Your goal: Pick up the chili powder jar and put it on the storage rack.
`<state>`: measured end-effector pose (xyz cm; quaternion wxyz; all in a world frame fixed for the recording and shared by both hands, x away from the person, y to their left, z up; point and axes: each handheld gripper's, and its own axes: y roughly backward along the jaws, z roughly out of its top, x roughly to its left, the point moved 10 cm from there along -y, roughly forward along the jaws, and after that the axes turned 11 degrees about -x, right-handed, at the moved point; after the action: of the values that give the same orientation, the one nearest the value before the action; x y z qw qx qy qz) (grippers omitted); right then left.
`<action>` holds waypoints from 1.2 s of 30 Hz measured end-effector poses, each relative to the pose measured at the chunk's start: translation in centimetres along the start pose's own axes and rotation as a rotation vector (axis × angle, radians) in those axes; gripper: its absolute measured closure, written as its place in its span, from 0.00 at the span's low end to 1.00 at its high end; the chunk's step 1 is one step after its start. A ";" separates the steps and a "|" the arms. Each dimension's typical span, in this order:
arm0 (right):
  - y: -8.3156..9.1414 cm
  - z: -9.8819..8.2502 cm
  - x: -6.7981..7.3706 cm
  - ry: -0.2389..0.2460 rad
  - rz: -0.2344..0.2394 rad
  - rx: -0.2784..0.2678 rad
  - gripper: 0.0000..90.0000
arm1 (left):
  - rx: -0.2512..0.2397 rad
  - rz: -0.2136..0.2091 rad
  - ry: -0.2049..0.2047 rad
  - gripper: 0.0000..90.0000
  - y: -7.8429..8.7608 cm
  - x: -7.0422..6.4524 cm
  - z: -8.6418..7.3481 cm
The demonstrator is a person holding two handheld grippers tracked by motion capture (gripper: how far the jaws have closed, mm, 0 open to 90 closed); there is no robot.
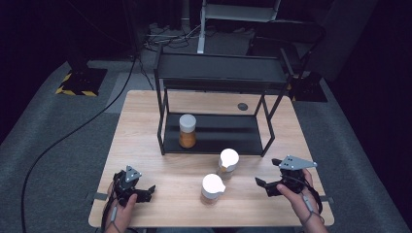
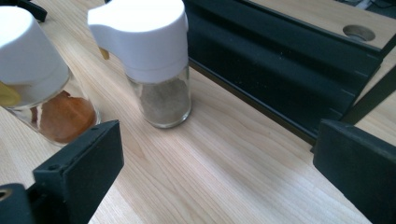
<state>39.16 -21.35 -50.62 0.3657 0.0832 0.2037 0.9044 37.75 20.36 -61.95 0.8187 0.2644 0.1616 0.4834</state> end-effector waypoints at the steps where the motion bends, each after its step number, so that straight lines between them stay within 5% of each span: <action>1: 0.0 0.1 0.1 0.005 0.002 0.000 0.02 | 0.000 0.000 0.000 0.00 0.0 0.0 0.0; 36: -1.8 4.8 5.0 0.048 0.093 -0.050 0.02 | 0.000 0.000 0.000 0.00 0.0 0.0 0.0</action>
<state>38.17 -15.26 -47.04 0.3200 0.0618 0.1858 0.9270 37.74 20.36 -61.96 0.8187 0.2644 0.1615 0.4835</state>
